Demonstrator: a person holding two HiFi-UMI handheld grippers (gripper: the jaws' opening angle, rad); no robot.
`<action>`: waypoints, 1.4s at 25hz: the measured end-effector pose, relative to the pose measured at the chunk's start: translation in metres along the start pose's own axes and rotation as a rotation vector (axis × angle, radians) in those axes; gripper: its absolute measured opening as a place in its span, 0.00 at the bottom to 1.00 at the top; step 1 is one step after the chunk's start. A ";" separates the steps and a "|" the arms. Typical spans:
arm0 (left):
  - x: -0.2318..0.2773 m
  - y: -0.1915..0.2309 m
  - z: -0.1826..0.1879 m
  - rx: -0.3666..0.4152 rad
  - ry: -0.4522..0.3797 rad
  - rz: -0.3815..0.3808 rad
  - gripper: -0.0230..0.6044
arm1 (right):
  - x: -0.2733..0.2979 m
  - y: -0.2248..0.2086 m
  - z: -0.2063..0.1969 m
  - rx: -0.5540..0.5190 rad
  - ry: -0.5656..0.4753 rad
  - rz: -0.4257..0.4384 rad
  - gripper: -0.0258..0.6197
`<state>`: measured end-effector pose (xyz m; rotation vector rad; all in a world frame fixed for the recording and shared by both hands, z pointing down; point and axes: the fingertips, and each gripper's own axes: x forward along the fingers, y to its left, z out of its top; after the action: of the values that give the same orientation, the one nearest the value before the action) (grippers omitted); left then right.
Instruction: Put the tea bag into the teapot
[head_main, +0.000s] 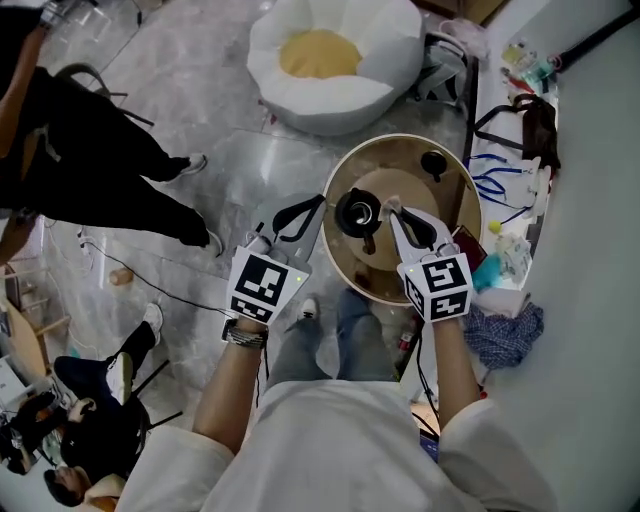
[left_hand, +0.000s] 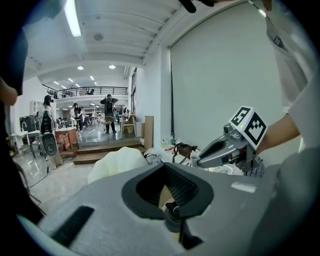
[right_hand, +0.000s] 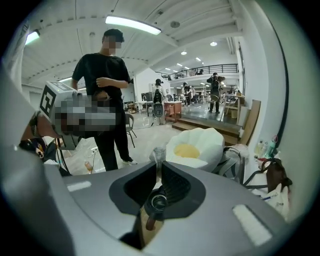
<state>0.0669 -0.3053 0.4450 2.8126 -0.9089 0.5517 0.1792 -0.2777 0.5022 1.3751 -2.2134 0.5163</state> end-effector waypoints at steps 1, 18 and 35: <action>0.003 0.002 -0.004 -0.007 0.006 0.005 0.04 | 0.007 0.000 -0.005 -0.003 0.012 0.009 0.10; 0.020 0.013 -0.069 -0.118 0.086 0.090 0.04 | 0.099 0.001 -0.110 -0.065 0.244 0.134 0.10; 0.027 0.020 -0.110 -0.179 0.152 0.108 0.04 | 0.158 -0.006 -0.178 -0.245 0.470 0.131 0.10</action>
<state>0.0428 -0.3101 0.5572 2.5366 -1.0280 0.6531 0.1605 -0.2967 0.7390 0.8799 -1.9096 0.5303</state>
